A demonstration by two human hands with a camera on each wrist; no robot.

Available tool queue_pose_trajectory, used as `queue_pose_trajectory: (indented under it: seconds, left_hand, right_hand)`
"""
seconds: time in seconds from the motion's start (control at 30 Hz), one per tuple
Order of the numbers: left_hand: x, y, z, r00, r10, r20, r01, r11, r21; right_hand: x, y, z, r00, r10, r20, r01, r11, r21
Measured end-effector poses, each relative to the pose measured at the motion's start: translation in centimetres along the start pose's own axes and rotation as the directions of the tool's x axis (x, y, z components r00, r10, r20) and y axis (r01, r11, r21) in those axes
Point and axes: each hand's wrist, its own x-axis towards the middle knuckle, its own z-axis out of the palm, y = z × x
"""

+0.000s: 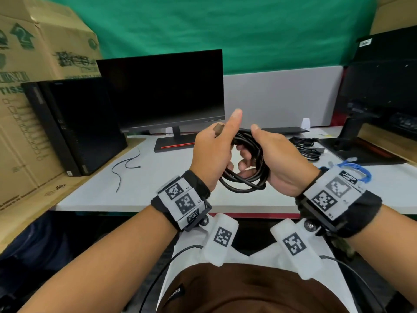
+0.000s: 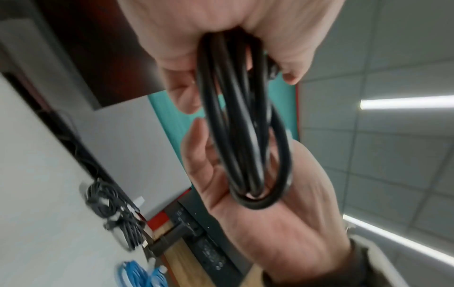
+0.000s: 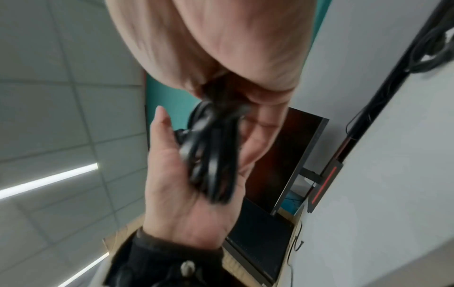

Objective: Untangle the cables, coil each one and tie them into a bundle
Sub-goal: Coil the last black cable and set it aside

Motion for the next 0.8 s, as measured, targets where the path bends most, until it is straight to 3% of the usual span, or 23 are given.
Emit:
queue_pose_trajectory:
  seconds: [0.07,0.2,0.33,0.4,0.47,0.57,0.63,0.7,0.8]
  left_hand:
    - [-0.1,-0.7,0.4,0.995,0.056,-0.08,-0.045,0.99,0.137]
    - [-0.8,-1.8,1.3,0.99,0.061,-0.126,-0.04,0.986,0.162]
    - [-1.1,-1.2,1.8,0.97,0.168,-0.174,-0.127,0.967,0.222]
    - [-1.2,-1.0,1.6,0.967,0.171,-0.189,-0.13,0.969,0.208]
    - [-1.0,-0.5,1.2,0.978,0.151,-0.145,-0.13,0.981,0.143]
    - [-0.3,0.3,0.1,0.996,0.067,0.062,-0.068,0.997,0.025]
    - [-0.2,0.7,-0.6,0.983,0.002,0.183,0.004,0.999,-0.033]
    - [-0.2,0.6,-0.5,0.985,-0.042,0.17,0.05,0.998,-0.044]
    - [-0.2,-0.4,0.4,0.998,-0.065,0.025,0.065,0.998,0.002]
  right_hand:
    - [0.3,0.2,-0.2,0.994,0.039,-0.103,-0.037,0.999,0.021]
    - [0.5,0.7,0.3,0.959,0.099,-0.266,-0.072,0.992,0.106]
    - [0.4,1.2,0.5,0.942,0.127,-0.31,-0.075,0.982,0.174]
    - [0.2,1.5,0.4,0.952,0.208,-0.226,-0.145,0.952,0.269]
    - [0.0,1.6,0.2,0.96,0.274,-0.055,-0.232,0.891,0.391]
    - [-0.2,1.7,0.0,0.942,0.21,0.26,-0.318,0.806,0.499]
    - [-0.4,1.7,0.0,0.917,0.155,0.367,-0.338,0.791,0.511]
    - [-0.2,1.6,0.1,0.93,0.2,0.309,-0.339,0.791,0.509]
    - [0.5,1.5,0.0,0.961,0.274,-0.028,-0.219,0.822,0.526]
